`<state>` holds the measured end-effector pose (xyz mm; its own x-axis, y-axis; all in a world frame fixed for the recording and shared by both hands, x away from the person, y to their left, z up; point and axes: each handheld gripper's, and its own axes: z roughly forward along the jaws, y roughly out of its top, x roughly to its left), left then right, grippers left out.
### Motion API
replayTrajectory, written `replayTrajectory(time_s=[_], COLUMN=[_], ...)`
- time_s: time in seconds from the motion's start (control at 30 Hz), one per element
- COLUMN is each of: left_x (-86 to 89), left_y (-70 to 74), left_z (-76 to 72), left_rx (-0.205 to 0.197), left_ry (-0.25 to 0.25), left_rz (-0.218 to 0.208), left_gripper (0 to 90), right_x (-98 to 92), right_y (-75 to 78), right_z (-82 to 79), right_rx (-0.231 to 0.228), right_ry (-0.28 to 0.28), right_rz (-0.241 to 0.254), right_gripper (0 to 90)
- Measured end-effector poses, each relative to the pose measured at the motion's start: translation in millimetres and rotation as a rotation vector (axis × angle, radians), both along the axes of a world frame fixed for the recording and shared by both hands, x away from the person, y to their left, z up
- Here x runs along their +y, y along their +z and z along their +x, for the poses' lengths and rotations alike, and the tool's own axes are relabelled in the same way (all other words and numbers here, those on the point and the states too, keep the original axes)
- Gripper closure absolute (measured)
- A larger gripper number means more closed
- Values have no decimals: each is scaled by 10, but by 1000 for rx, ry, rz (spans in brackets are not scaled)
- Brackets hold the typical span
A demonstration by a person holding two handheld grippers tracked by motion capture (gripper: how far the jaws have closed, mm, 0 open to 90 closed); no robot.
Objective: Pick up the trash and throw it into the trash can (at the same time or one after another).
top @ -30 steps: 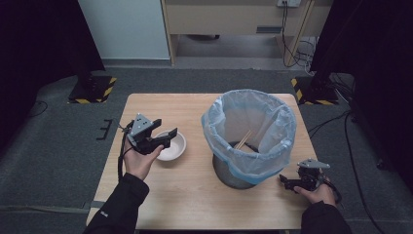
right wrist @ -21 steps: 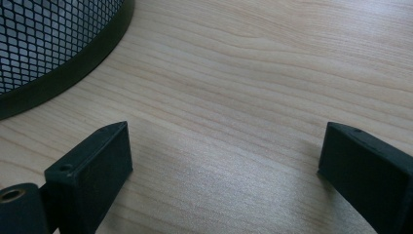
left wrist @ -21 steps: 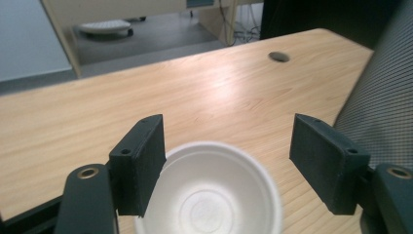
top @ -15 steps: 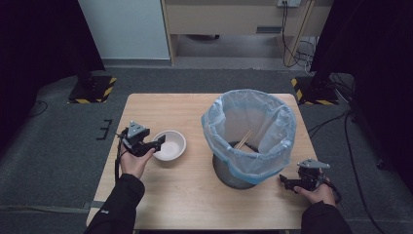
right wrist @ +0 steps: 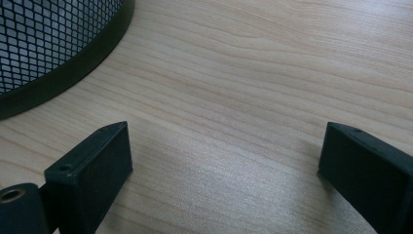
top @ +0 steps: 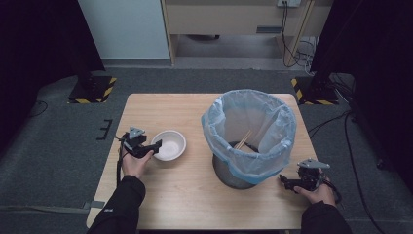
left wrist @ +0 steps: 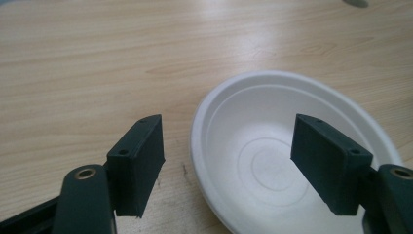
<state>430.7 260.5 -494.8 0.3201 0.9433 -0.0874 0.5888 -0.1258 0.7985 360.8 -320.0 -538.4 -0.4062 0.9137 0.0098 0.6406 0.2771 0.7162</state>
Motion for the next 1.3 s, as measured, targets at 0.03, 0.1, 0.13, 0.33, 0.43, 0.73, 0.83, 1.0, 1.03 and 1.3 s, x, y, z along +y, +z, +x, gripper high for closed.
replayTrajectory(time_s=[0.03, 0.1, 0.13, 0.33, 0.43, 0.73, 0.83, 1.0, 1.03, 1.3], left_x=[9, 28, 35, 25, 19, -8, -14, -44, -54, -114], left_y=[-29, -77, -101, -175, -189, -168, -144, -84, -65, 164], left_z=[12, 33, 43, 83, 92, 75, 66, 52, 46, -23], left_rx=[7, 25, 32, 72, 89, 144, 149, 147, 141, 59], left_ry=[8, 16, 17, 15, 12, 12, 12, -2, -7, -43], left_rz=[2, -2, -3, -28, -37, -45, -62, -88, -91, -110], left_gripper=[291, 314, 319, 383, 438, 683, 752, 796, 799, 834], right_x=[0, 0, 0, 0, 0, 0, 0, 0, 0, 0], right_y=[0, 0, 0, 0, 0, 0, 0, 0, 0, 0], right_z=[0, 0, 0, 0, 0, 0, 0, 0, 0, 0], right_rx=[0, 0, 0, 0, 0, 0, 0, 0, 0, 0], right_ry=[0, 0, 0, 0, 0, 0, 0, 0, 0, 1], right_rz=[0, 0, -1, 0, 0, 0, 0, 0, 0, 0], right_gripper=[55, 54, 54, 54, 54, 54, 54, 54, 54, 54])
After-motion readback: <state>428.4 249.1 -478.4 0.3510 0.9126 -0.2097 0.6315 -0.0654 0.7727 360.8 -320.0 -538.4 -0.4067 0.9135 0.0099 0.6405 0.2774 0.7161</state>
